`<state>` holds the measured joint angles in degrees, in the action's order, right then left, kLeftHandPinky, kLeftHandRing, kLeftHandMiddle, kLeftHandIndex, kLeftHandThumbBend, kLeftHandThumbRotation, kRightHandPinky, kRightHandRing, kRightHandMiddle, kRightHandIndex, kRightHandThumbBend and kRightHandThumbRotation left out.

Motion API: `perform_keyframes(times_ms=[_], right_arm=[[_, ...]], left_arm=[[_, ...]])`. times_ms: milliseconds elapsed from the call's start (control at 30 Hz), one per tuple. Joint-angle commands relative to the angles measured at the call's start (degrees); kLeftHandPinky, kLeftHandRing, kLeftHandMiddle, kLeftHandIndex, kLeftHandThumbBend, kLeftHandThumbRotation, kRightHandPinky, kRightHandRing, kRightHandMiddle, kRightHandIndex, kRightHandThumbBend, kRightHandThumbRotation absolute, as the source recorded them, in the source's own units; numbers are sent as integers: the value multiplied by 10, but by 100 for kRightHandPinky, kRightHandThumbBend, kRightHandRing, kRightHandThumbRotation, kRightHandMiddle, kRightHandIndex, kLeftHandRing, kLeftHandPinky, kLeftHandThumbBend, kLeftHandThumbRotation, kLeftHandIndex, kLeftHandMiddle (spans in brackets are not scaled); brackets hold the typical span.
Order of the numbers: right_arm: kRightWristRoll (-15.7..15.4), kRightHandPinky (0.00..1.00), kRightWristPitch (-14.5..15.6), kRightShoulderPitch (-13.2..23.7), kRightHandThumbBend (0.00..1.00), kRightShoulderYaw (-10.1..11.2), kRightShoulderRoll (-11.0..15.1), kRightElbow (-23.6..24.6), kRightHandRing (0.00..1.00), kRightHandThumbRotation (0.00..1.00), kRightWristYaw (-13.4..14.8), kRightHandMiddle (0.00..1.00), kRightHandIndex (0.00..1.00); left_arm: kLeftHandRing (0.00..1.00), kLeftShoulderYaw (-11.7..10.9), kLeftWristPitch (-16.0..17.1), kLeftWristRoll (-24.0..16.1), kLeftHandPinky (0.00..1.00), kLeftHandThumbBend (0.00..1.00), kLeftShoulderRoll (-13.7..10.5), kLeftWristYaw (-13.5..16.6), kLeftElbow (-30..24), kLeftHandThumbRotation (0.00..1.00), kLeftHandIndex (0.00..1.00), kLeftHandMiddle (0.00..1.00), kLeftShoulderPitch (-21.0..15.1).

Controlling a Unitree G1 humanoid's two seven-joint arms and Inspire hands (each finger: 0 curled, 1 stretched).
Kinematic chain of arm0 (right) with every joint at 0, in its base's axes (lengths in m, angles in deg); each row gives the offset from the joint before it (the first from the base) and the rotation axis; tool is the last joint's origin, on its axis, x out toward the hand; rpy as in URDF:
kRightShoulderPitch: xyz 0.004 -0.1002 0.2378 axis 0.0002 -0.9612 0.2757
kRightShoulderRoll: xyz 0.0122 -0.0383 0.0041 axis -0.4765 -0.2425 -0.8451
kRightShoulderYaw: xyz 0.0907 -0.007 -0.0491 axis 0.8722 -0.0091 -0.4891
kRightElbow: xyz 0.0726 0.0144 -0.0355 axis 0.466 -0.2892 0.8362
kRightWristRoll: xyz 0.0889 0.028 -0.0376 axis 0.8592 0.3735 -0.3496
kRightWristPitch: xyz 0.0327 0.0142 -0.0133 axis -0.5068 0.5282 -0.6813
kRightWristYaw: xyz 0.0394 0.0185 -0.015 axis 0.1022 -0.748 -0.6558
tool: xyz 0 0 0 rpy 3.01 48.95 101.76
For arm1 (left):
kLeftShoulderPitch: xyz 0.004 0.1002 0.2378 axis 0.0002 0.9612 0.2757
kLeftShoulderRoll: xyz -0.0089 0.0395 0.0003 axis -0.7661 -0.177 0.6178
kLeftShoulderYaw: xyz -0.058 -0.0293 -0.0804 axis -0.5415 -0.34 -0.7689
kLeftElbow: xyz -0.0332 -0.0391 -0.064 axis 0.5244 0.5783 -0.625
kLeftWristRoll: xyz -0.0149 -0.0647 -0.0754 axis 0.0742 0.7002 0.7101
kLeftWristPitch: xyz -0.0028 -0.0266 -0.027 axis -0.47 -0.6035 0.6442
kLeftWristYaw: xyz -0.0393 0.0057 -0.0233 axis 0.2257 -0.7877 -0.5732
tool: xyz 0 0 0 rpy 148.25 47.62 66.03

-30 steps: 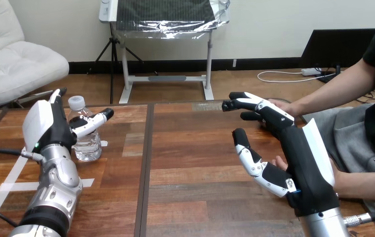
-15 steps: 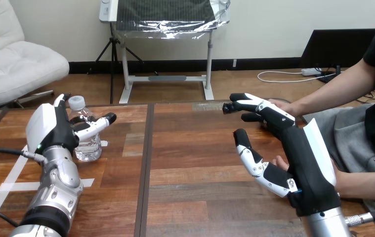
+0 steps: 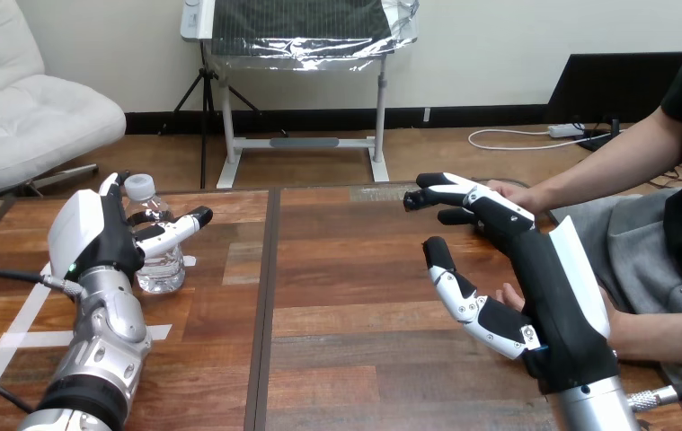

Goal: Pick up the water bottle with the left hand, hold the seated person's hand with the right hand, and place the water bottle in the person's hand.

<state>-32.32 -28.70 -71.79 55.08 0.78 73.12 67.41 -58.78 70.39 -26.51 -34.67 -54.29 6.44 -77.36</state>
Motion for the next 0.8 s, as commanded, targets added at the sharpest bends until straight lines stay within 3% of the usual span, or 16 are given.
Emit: perform_keyframes(times_ms=[0,767], right_arm=[[0,73,3,32,22,9,8,28,79,0,-3,81,66],[-3,71,9,29,23,13,11,33,78,0,-6,79,65]], left_arm=[[87,10,4,-2,75,92,-5,2,-3,54,91,91,-45],[87,11,9,-1,75,89,-3,6,-1,54,90,90,-43]])
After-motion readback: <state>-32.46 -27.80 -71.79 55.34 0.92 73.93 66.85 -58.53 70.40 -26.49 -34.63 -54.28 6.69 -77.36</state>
